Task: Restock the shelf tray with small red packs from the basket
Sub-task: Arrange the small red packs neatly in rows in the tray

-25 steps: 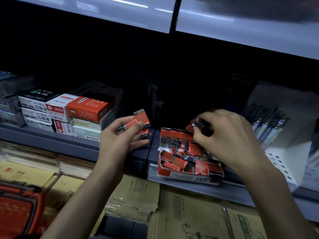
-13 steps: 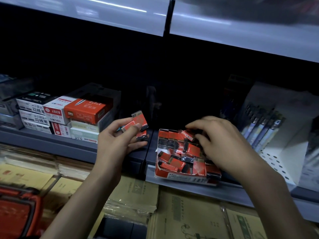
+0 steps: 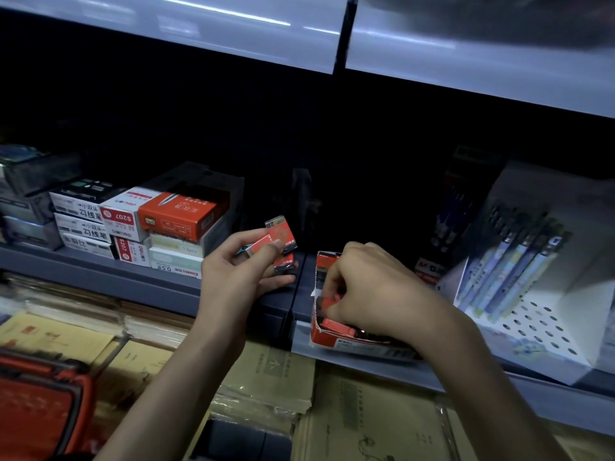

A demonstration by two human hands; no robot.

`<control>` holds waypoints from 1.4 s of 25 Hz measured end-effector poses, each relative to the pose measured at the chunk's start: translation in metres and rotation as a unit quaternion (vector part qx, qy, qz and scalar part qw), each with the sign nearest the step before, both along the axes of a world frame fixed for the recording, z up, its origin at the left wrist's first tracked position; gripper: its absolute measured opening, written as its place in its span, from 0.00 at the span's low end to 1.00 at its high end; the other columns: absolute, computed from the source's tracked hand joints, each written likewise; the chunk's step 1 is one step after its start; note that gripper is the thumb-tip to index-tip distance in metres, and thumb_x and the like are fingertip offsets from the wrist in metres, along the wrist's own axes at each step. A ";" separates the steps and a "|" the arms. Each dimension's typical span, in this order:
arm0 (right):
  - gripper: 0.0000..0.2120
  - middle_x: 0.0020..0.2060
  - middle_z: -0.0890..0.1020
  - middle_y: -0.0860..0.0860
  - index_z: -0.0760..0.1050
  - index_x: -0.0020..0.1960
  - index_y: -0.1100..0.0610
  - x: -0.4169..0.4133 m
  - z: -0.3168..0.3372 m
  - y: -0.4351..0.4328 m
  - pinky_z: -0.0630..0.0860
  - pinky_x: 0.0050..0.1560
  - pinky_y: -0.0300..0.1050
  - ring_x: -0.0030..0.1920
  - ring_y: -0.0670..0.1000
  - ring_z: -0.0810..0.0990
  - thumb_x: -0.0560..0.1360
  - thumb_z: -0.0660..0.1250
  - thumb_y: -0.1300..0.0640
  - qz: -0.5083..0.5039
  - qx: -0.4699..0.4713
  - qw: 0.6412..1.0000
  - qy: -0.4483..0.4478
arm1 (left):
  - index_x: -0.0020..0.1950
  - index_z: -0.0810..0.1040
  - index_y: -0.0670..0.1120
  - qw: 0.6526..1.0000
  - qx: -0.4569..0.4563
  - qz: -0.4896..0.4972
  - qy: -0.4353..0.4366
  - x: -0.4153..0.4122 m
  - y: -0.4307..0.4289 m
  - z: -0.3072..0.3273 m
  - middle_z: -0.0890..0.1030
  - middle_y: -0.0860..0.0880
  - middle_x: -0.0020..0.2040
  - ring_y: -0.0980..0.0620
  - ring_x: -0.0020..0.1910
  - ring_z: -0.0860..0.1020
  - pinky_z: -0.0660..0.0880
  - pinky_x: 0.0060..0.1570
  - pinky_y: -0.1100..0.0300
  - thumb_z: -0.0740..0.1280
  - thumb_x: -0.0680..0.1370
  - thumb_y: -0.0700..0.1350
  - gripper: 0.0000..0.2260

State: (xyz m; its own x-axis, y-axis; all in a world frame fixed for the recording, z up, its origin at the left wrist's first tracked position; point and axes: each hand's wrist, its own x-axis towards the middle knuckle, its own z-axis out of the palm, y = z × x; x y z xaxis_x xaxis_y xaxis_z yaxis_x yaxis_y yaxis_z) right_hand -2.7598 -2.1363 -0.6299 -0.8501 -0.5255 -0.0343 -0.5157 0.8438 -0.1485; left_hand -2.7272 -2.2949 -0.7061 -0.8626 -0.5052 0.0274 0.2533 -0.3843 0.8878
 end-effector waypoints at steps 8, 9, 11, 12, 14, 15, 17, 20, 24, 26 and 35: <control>0.09 0.33 0.84 0.48 0.78 0.45 0.49 0.002 0.021 0.028 0.73 0.32 0.39 0.26 0.41 0.74 0.69 0.76 0.56 0.014 -0.234 0.969 -0.074 | 0.58 0.83 0.41 1.000 0.001 -0.001 -0.003 0.000 -0.002 0.001 0.86 0.36 0.51 0.38 0.49 0.87 0.84 0.40 0.58 0.73 0.78 0.38 0.09; 0.10 0.33 0.83 0.48 0.77 0.46 0.48 0.003 0.022 0.030 0.72 0.32 0.39 0.26 0.41 0.74 0.68 0.76 0.57 0.020 -0.240 0.968 -0.063 | 0.59 0.83 0.41 1.000 0.000 -0.002 -0.004 0.000 -0.002 0.001 0.86 0.36 0.51 0.38 0.49 0.87 0.84 0.40 0.58 0.73 0.78 0.38 0.09; 0.12 0.33 0.82 0.48 0.76 0.46 0.47 0.005 0.020 0.033 0.73 0.31 0.39 0.26 0.42 0.74 0.69 0.75 0.59 0.034 -0.249 0.966 -0.056 | 0.59 0.83 0.41 1.000 0.000 -0.001 -0.003 0.000 -0.002 0.001 0.86 0.36 0.51 0.38 0.49 0.87 0.85 0.40 0.58 0.73 0.78 0.38 0.09; 0.13 0.34 0.82 0.48 0.77 0.46 0.47 0.006 0.018 0.033 0.74 0.31 0.41 0.27 0.42 0.74 0.69 0.75 0.61 0.044 -0.251 0.965 -0.056 | 0.59 0.83 0.41 1.000 -0.001 0.000 -0.004 0.000 -0.002 0.000 0.86 0.36 0.51 0.38 0.49 0.87 0.84 0.40 0.58 0.73 0.78 0.38 0.09; 0.13 0.36 0.82 0.48 0.79 0.47 0.47 0.008 0.012 0.031 0.77 0.32 0.47 0.27 0.44 0.74 0.70 0.74 0.64 0.064 -0.242 0.966 -0.059 | 0.58 0.83 0.41 1.000 0.000 0.002 -0.003 0.000 -0.002 0.000 0.86 0.36 0.51 0.38 0.49 0.87 0.84 0.40 0.58 0.73 0.78 0.38 0.09; 0.14 0.37 0.82 0.48 0.80 0.47 0.47 0.008 0.010 0.031 0.78 0.33 0.49 0.27 0.45 0.74 0.70 0.74 0.65 0.068 -0.234 0.968 -0.057 | 0.58 0.83 0.41 1.000 0.001 0.002 -0.003 0.001 -0.001 0.000 0.86 0.36 0.51 0.38 0.49 0.87 0.84 0.40 0.58 0.73 0.78 0.38 0.09; 0.16 0.39 0.82 0.47 0.80 0.48 0.46 0.005 0.005 0.032 0.79 0.35 0.51 0.27 0.43 0.73 0.71 0.74 0.68 0.068 -0.221 0.972 -0.036 | 0.58 0.83 0.41 1.000 0.000 0.002 -0.003 0.002 -0.001 0.000 0.87 0.37 0.51 0.38 0.48 0.87 0.84 0.40 0.57 0.73 0.78 0.38 0.09; 0.16 0.40 0.82 0.45 0.82 0.49 0.45 0.001 0.003 0.037 0.80 0.36 0.44 0.31 0.43 0.76 0.72 0.76 0.66 0.053 -0.201 0.978 -0.012 | 0.58 0.83 0.41 1.000 -0.007 -0.001 -0.005 0.003 0.000 0.001 0.87 0.38 0.50 0.40 0.48 0.87 0.85 0.41 0.57 0.73 0.78 0.38 0.09; 0.19 0.43 0.80 0.41 0.83 0.55 0.40 0.004 0.004 0.031 0.77 0.41 0.38 0.39 0.41 0.77 0.74 0.74 0.63 0.052 -0.134 0.989 0.034 | 0.57 0.83 0.41 1.000 -0.009 0.003 -0.005 0.004 0.001 0.001 0.87 0.38 0.49 0.41 0.47 0.88 0.85 0.41 0.57 0.73 0.78 0.38 0.09; 0.22 0.52 0.82 0.43 0.81 0.59 0.40 0.005 0.000 0.020 0.81 0.50 0.45 0.51 0.46 0.80 0.74 0.71 0.66 0.063 -0.085 0.992 0.070 | 0.57 0.83 0.42 1.000 -0.010 0.004 -0.004 0.005 0.001 0.001 0.87 0.39 0.48 0.41 0.46 0.88 0.85 0.41 0.57 0.73 0.78 0.38 0.08; 0.12 0.52 0.82 0.39 0.82 0.61 0.41 0.011 0.006 0.020 0.71 0.45 0.33 0.47 0.39 0.77 0.78 0.72 0.53 0.040 -0.109 0.993 -0.033 | 0.59 0.83 0.41 1.000 -0.010 -0.006 -0.003 0.006 0.000 0.001 0.87 0.38 0.49 0.39 0.49 0.87 0.85 0.41 0.57 0.72 0.78 0.37 0.09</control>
State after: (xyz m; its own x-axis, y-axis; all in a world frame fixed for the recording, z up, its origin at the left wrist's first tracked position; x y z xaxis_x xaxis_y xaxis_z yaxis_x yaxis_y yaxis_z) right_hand -2.7489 -2.1161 -0.6243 -0.8049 -0.5925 0.0334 -0.5628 0.7443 -0.3596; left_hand -2.7211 -2.2950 -0.7049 -0.8685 -0.4946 0.0331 0.2444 -0.3692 0.8966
